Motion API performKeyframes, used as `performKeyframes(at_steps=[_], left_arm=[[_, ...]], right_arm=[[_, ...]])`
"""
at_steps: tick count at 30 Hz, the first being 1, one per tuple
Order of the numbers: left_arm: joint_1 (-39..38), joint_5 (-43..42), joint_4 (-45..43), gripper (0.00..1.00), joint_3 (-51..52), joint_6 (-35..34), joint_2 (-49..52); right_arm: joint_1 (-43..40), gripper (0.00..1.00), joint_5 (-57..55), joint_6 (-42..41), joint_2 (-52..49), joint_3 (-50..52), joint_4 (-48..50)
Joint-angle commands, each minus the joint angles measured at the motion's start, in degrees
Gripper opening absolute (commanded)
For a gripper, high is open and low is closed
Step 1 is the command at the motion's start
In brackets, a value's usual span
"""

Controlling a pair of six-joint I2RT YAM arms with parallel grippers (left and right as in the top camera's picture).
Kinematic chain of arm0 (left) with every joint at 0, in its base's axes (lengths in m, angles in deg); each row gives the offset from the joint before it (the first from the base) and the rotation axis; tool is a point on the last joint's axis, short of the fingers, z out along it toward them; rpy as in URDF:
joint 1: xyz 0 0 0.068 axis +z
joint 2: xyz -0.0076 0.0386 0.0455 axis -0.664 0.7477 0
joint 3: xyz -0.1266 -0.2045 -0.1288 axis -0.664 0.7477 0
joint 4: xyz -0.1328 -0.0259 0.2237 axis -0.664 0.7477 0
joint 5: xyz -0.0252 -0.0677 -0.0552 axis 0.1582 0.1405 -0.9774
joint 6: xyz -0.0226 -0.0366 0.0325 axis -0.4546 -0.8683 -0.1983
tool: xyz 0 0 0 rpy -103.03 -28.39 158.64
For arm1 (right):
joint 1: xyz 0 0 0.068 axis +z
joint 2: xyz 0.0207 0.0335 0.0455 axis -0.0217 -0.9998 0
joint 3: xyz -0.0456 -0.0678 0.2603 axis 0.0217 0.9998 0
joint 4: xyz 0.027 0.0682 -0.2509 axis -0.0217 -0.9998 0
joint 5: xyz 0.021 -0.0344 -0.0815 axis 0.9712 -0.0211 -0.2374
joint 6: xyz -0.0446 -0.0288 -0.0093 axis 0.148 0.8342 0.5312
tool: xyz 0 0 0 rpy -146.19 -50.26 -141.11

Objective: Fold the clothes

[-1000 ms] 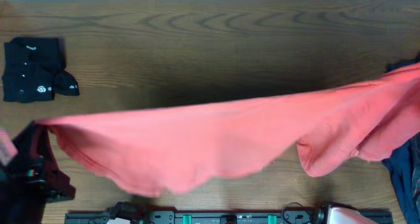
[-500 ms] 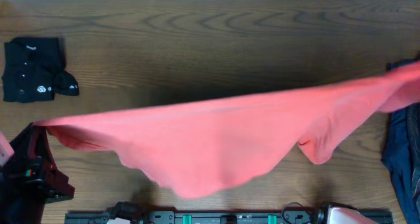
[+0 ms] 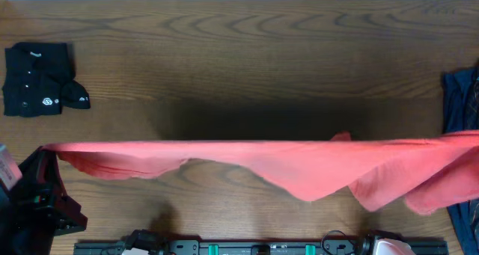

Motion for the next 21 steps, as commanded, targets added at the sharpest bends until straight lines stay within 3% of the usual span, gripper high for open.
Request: performKeyframes(at_steps=[1,13,21], left_arm=[[0.35,2.01,0.74,0.06,-0.02,-1.49,0.2],[0.35,6.51,5.01,0.06,8.96,-9.31,0.13],[0.35,7.06,4.42,0.06,14.99,-10.82,-0.81]], right_arm=[[0.15,0.01,-3.21,-1.14,-0.76,2.75,-0.11],[0.15,0.01,-4.04,-2.29,0.13,16.96,-0.11],[0.15,0.01,-4.0,-4.39,2.05,31.34,-0.11]])
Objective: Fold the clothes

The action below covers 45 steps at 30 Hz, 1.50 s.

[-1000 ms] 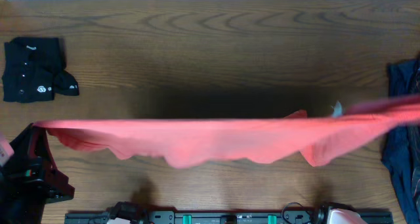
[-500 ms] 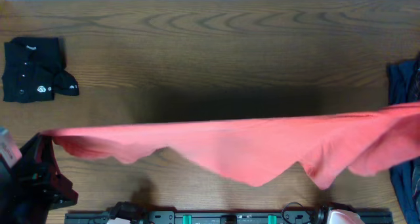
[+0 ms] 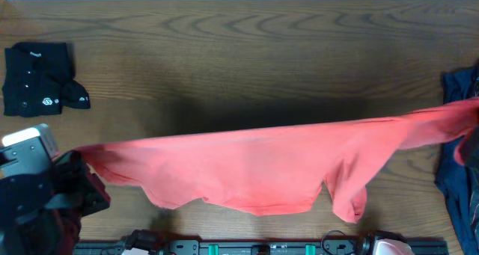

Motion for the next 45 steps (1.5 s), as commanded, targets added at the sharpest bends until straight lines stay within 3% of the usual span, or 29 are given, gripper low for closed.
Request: performKeyframes(at_steps=[1,14,22,31,39,45], left_arm=[[0.35,4.04,-0.52,0.06,2.89,-2.01,-0.98],[0.35,6.05,-19.52,0.06,25.16,-1.95,1.57],[0.37,6.08,-33.35,0.06,28.26,0.02,12.28],[3.54,6.01,-48.65,0.06,28.24,1.9,25.81],[9.03,5.18,-56.26,0.06,28.24,2.03,35.34],[11.5,2.6,-61.81,0.06,28.24,7.21,40.89]], right_arm=[[0.15,0.01,-2.71,-2.23,0.68,5.7,-0.07],[0.17,0.01,-1.38,-1.01,-2.54,27.17,12.37],[0.17,0.01,4.31,5.14,-14.49,27.52,18.53],[0.22,0.01,4.83,6.36,-28.35,26.43,28.57],[0.22,0.01,1.31,8.44,-32.3,24.76,40.76],[0.22,0.01,1.16,9.55,-32.37,24.76,51.15]])
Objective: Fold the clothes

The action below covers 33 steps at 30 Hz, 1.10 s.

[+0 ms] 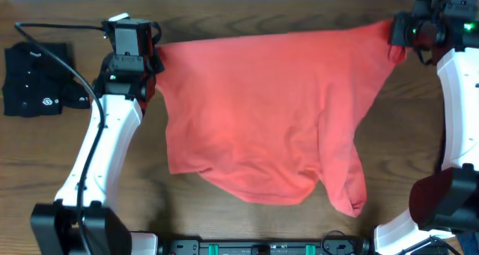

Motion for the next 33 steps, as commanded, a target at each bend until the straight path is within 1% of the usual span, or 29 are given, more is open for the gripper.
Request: performKeyframes(at_steps=[1,4,8,13,18,22,28,33], left_arm=[[2.27,2.1,-1.4,0.06,-0.26,4.09,2.25],[3.23,2.12,-2.43,0.06,-0.26,4.85,3.65],[5.2,2.12,-5.11,0.06,-0.26,4.83,3.93],[7.69,2.12,-7.98,0.06,-0.26,4.85,3.93],[8.98,2.12,-7.96,0.06,-0.26,4.83,4.26],[9.05,2.08,-7.5,0.06,-0.26,4.81,5.64],[9.05,1.81,-7.76,0.06,-0.26,4.81,12.33],[8.87,1.64,-7.98,0.06,-0.26,4.63,17.59]], right_arm=[[-0.79,0.01,-4.37,1.29,-0.15,-1.97,3.1],[-0.35,0.01,-4.33,2.51,-0.92,-1.97,5.44],[0.81,0.01,-4.57,7.37,-3.48,-1.97,8.04],[2.54,0.01,-4.79,7.5,-8.57,-1.97,9.53],[5.16,0.01,-5.05,8.22,-12.55,-1.97,9.51],[6.27,0.01,-5.03,8.35,-13.46,-1.97,9.51],[6.23,0.01,-4.96,9.51,-13.64,-1.97,8.66],[6.25,0.01,-4.98,10.47,-16.48,-1.97,6.47]])
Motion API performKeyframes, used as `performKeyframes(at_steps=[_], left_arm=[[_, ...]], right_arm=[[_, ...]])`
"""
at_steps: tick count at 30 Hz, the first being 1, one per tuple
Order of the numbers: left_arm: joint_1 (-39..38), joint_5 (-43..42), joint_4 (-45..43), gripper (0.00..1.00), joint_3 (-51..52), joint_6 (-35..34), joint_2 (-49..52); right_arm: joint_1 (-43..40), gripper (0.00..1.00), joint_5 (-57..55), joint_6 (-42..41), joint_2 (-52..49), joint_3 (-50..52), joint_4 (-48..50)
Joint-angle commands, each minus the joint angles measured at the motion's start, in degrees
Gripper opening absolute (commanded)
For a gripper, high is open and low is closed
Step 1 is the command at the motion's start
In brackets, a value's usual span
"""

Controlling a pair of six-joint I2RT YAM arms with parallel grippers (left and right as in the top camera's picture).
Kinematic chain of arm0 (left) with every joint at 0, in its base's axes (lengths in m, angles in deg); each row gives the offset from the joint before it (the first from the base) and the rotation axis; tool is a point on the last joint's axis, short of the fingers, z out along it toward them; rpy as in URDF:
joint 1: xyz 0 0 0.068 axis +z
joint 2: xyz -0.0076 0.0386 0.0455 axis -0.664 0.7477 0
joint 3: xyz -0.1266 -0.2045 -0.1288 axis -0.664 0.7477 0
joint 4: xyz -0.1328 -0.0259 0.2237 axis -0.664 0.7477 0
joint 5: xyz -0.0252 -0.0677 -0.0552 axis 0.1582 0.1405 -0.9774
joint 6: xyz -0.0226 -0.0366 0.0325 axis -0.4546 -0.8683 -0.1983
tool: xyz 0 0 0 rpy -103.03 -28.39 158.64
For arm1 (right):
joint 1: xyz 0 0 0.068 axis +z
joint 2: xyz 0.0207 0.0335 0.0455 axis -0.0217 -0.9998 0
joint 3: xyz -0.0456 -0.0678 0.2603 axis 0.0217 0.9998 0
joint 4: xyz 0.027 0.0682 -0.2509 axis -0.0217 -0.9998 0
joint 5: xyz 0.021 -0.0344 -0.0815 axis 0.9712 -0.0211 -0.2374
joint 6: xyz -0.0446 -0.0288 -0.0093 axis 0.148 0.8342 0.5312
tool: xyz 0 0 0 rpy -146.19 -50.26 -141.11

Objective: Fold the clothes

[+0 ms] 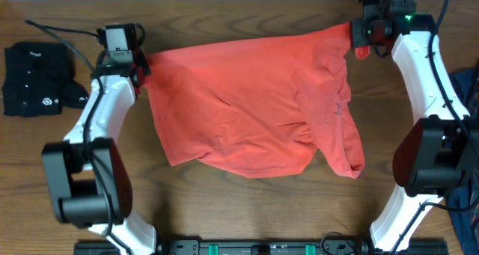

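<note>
A red shirt [247, 98] lies spread on the wooden table [247, 203], rumpled toward its right side, with a sleeve hanging down at the lower right [348, 146]. My left gripper [141, 60] is shut on the shirt's far left corner. At the far right corner, my right gripper [358, 32] is shut on the shirt. Both arms reach from the table's near edge up to the far side.
A folded black garment [37, 79] sits at the far left of the table. Blue cloth [468, 83] shows at the right edge. The arm bases stand along the near edge.
Both grippers have moved inward and slightly farther back with the shirt's corners. The shirt now lies lower and more rumpled, narrower across, with folds at its right side.
The shirt was first held stretched as a thin band low over the near table, both grippers at the frame's sides. Then it hung lower and wider. Later it was carried to the far side and spread out; now it rests on the table, corners still held.
</note>
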Motion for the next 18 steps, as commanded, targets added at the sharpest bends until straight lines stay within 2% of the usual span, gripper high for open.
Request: performKeyframes(at_steps=[1,12,18], left_arm=[[1.03,3.08,-0.35,0.06,-0.26,0.28,2.23],[1.01,3.1,-1.57,0.06,-0.83,0.31,2.6],[-0.07,3.13,-1.6,0.06,-4.09,0.35,-1.55]], right_arm=[[-0.74,0.01,-3.65,1.49,-2.93,-1.2,-0.61],[1.53,0.01,-3.58,1.51,-4.66,-1.73,-1.95],[1.99,0.01,-4.44,0.68,-3.39,-9.35,-4.39]])
